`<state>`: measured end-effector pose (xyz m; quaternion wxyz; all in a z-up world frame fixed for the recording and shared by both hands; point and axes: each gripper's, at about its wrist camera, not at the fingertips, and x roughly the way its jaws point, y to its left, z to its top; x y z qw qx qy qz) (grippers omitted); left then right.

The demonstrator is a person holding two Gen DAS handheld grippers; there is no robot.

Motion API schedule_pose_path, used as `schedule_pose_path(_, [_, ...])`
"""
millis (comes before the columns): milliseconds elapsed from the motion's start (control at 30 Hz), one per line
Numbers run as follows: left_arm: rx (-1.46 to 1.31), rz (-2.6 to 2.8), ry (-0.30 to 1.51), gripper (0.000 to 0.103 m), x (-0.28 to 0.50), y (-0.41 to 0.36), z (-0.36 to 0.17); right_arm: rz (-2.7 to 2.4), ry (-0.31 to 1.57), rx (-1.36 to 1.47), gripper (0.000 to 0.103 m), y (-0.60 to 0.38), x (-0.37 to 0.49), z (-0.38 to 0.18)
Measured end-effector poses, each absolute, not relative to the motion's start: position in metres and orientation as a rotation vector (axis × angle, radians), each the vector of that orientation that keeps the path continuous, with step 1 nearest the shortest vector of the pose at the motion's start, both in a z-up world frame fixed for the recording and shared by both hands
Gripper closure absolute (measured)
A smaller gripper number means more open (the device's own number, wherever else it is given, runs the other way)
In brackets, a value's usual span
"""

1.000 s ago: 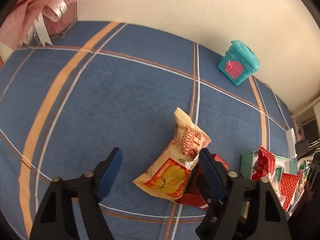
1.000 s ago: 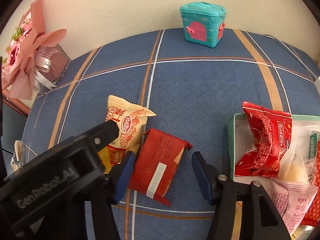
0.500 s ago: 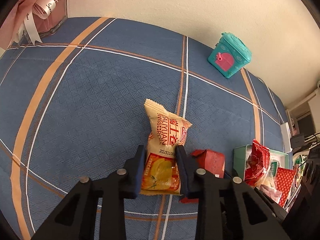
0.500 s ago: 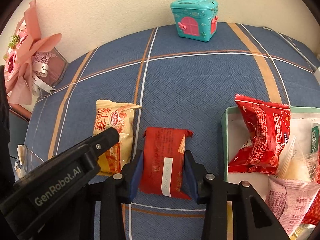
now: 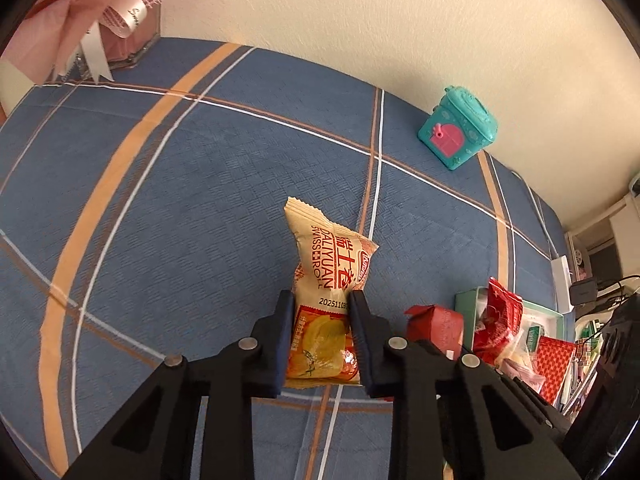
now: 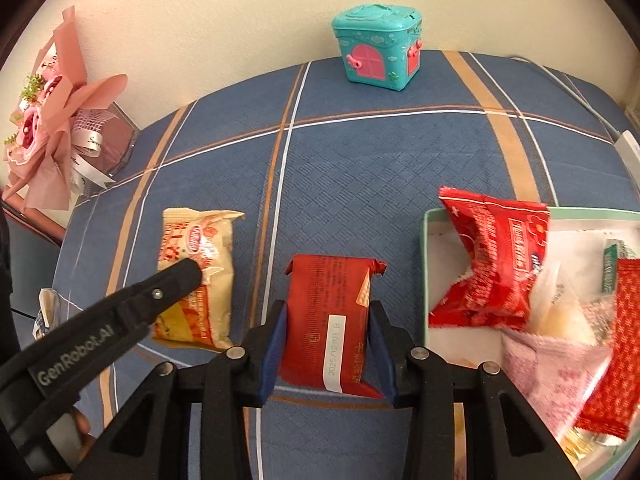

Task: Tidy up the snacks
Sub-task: 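Lift the bun bag and red box and carry them over the tray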

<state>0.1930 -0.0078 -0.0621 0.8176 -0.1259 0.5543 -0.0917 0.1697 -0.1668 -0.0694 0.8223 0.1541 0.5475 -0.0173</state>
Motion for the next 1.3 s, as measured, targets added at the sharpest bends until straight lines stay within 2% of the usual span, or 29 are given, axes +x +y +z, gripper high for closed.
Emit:
schedule_pose_path(900, [-0.278,-0.181,1.081,0.074,0.124,0.002,-0.004,-0.067,1.093,0.295,0.061,-0.180,0.081,0.000])
schedule_pose_path(1300, [-0.221,-0.211,1.028,0.074,0.100,-0.023,0.019,-0.109,1.074,0.295,0.063,-0.197,0.052,0.015])
